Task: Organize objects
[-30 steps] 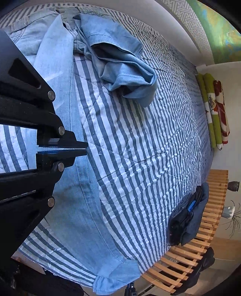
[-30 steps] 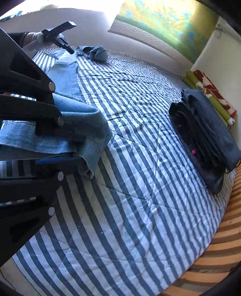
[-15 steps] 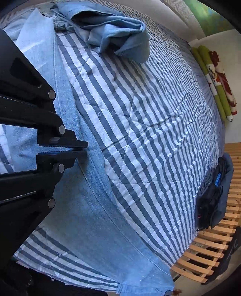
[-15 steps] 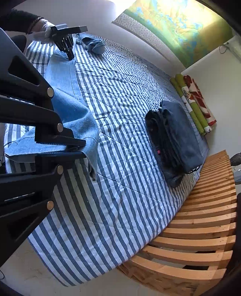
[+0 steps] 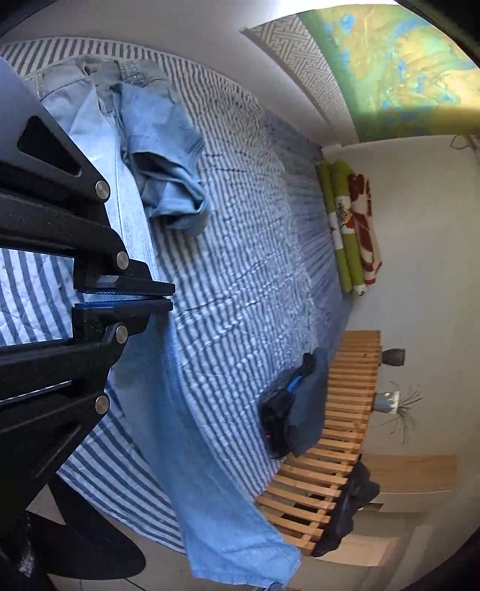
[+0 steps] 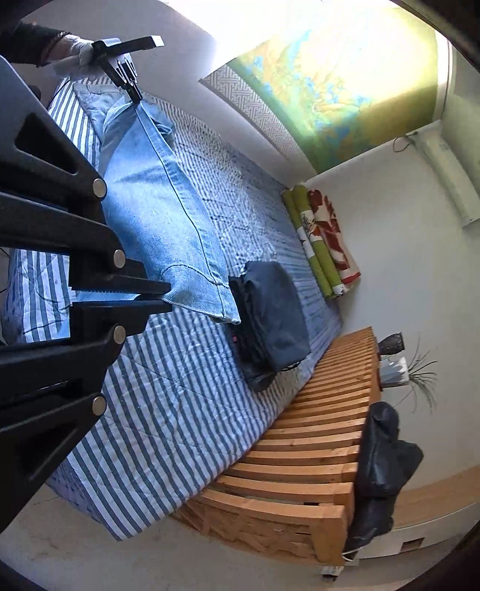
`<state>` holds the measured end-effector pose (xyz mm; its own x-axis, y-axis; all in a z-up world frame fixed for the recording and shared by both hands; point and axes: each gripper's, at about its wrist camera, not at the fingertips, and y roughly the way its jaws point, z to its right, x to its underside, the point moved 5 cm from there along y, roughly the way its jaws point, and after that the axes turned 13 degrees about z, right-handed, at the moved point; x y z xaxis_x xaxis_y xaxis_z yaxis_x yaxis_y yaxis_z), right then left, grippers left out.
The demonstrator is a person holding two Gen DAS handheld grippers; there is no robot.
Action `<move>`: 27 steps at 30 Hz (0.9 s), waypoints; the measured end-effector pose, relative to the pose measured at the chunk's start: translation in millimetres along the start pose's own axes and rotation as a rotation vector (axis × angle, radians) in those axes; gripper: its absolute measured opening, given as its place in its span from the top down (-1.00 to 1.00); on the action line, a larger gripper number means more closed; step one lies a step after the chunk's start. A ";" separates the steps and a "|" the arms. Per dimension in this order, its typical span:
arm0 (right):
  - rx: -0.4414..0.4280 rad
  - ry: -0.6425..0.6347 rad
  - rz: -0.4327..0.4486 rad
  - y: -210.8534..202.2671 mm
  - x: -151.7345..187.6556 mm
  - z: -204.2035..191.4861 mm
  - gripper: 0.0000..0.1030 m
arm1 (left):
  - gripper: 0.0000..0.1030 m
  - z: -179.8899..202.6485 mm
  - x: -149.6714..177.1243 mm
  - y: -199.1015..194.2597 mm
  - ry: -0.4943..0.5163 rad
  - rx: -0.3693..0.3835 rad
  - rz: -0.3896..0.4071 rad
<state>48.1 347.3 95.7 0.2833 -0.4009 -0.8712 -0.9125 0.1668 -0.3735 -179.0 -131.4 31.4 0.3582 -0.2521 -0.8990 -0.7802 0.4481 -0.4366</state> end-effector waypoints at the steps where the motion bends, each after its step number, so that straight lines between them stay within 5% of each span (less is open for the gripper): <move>1: 0.000 -0.007 0.015 -0.2 -7.6 -4.2 0.95 | 1.00 -0.9 -12.5 -1.4 -0.012 0.028 0.021; 4: 0.019 -0.035 0.022 23.1 -22.4 -5.5 0.95 | 1.00 2.2 -47.6 18.6 0.057 0.020 0.059; 6: 0.061 -0.064 0.001 57.3 -22.5 0.6 0.96 | 1.00 4.8 -56.5 58.4 0.074 -0.001 0.015; 11: 0.293 -0.182 -0.159 192.7 17.6 52.6 0.96 | 0.95 -12.3 -47.8 107.7 0.018 -0.033 -0.071; 14: 0.326 -0.121 -0.275 252.1 51.6 87.8 0.96 | 0.89 -44.1 -14.6 98.3 -0.020 -0.075 -0.131; 18: 0.315 -0.026 -0.312 277.8 70.7 106.0 0.96 | 0.79 -103.3 48.5 62.0 -0.125 -0.175 -0.218; 23: 0.304 0.043 -0.301 290.6 69.7 109.2 0.96 | 0.78 -96.1 132.6 32.4 -0.091 -0.127 -0.367; 25: 0.306 0.093 -0.276 300.3 62.0 107.3 0.96 | 0.63 -80.7 155.2 38.2 -0.049 -0.114 -0.416; 27: 0.317 0.101 -0.270 310.0 57.0 105.8 0.94 | 0.22 -68.0 171.6 50.7 -0.016 -0.106 -0.453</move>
<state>-187.4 471.5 -103.4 0.4551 -0.5515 -0.6991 -0.6694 0.3059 -0.6770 -192.0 -210.2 -142.6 0.6826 -0.3884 -0.6191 -0.5908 0.2054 -0.7802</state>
